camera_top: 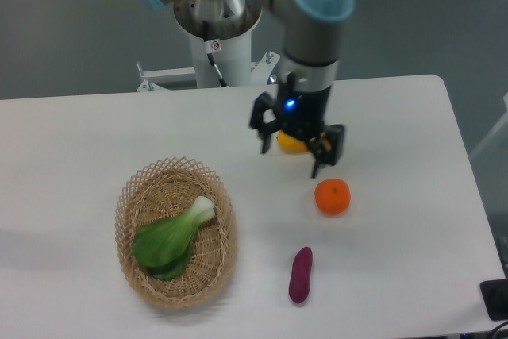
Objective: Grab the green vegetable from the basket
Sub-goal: 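Move the open gripper over the basket above the green bok choy, then lower the gripper onto the bok choy stem in the basket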
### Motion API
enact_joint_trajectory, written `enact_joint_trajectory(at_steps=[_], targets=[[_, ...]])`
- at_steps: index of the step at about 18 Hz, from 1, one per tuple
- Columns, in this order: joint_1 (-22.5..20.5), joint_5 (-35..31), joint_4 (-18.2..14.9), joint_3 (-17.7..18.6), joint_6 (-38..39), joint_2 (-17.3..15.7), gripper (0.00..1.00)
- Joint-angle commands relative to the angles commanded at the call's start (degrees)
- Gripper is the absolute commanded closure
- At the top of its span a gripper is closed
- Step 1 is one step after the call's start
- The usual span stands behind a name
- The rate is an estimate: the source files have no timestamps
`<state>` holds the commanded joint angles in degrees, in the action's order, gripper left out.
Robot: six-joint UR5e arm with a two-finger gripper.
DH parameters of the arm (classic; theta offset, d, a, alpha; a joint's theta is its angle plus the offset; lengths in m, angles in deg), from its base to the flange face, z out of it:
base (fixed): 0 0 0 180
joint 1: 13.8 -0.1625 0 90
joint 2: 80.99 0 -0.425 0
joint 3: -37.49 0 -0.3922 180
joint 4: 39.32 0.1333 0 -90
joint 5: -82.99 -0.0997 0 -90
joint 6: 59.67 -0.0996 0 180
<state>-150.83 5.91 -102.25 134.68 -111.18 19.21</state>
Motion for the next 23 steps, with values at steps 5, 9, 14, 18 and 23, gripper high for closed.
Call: enact_joint_trajectory(at_steps=[5, 9, 14, 18, 23], targets=[[5.4, -0.2, 1.7, 2.7, 1.9, 3.8, 0.0], [8.8, -3.4, 6.8, 5.0, 2.2, 6.9, 0.0], [11.3, -7.8, 7.6, 4.6, 2.4, 9.9, 0.0], [11.8, -7.9, 11.0, 5.6, 4.2, 11.0, 0.0], [13.4, -9.5, 16.5, 6.3, 7.0, 13.2, 0.0]])
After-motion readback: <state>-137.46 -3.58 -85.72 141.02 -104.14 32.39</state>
